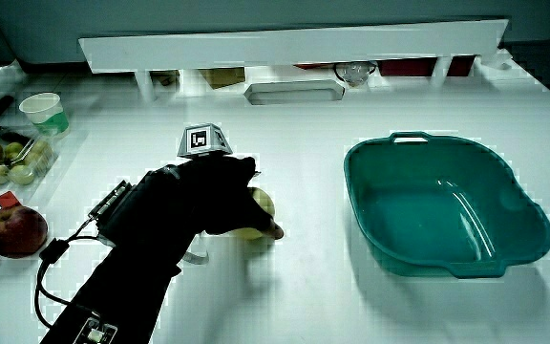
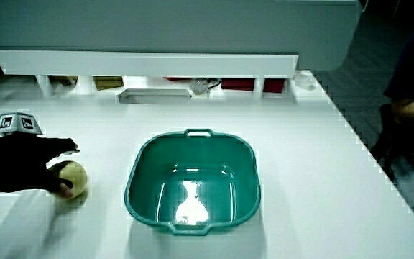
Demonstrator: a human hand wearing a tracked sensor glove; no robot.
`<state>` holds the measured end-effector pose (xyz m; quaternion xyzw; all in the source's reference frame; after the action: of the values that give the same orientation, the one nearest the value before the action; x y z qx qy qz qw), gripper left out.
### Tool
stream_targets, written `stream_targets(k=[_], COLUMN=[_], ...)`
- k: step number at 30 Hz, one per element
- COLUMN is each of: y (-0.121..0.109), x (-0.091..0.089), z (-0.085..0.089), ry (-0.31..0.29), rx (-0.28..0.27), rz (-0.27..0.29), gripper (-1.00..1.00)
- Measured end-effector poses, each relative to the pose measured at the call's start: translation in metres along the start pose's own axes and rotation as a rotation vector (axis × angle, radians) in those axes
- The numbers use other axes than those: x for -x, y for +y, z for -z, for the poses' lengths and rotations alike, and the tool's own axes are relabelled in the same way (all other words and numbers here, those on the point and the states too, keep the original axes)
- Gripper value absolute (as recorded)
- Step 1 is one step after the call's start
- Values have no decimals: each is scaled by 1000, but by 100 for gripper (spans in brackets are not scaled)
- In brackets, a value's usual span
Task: Pick pear from desk
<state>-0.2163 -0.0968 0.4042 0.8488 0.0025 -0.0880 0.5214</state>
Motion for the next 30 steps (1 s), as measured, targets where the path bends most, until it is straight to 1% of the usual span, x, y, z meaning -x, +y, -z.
stream_targets(k=[1, 3, 4, 5, 6, 7, 8, 9, 10, 14, 15, 16, 17, 18, 19, 21, 22, 23, 24, 25, 26, 27, 29, 30], y=[3, 5, 5, 7, 9, 8, 13, 9, 9, 13, 11, 13, 14, 15, 15, 13, 13, 14, 11, 11, 10, 11, 10, 9], x=[0, 0, -1, -1, -1, -2, 0, -2, -3, -2, -4, -3, -3, -2, -1, -1, -1, 0, -2, -2, -2, 0, -1, -2], z=[1, 1, 1, 2, 2, 3, 4, 4, 4, 6, 6, 7, 8, 9, 10, 10, 10, 10, 9, 9, 9, 9, 9, 8], ry=[10, 8, 17, 22, 20, 25, 27, 24, 31, 28, 32, 36, 36, 37, 34, 18, 12, 14, 21, 14, 15, 15, 9, 14], rx=[6, 22, 32, 37, 35, 38, 37, 39, 42, 31, 29, 24, 24, 11, 11, -28, -39, -58, -75, -88, -104, -117, -134, -145], rz=[2, -2, -18, -14, -13, -24, -5, -19, -22, -5, -17, -11, -22, -16, -12, -9, -11, -8, -16, -27, -26, -22, -32, -24], gripper=[0, 0, 0, 0, 0, 0, 0, 0, 0, 0, 0, 0, 0, 4, 8, 17, 21, 25, 29, 33, 38, 42, 50, 54])
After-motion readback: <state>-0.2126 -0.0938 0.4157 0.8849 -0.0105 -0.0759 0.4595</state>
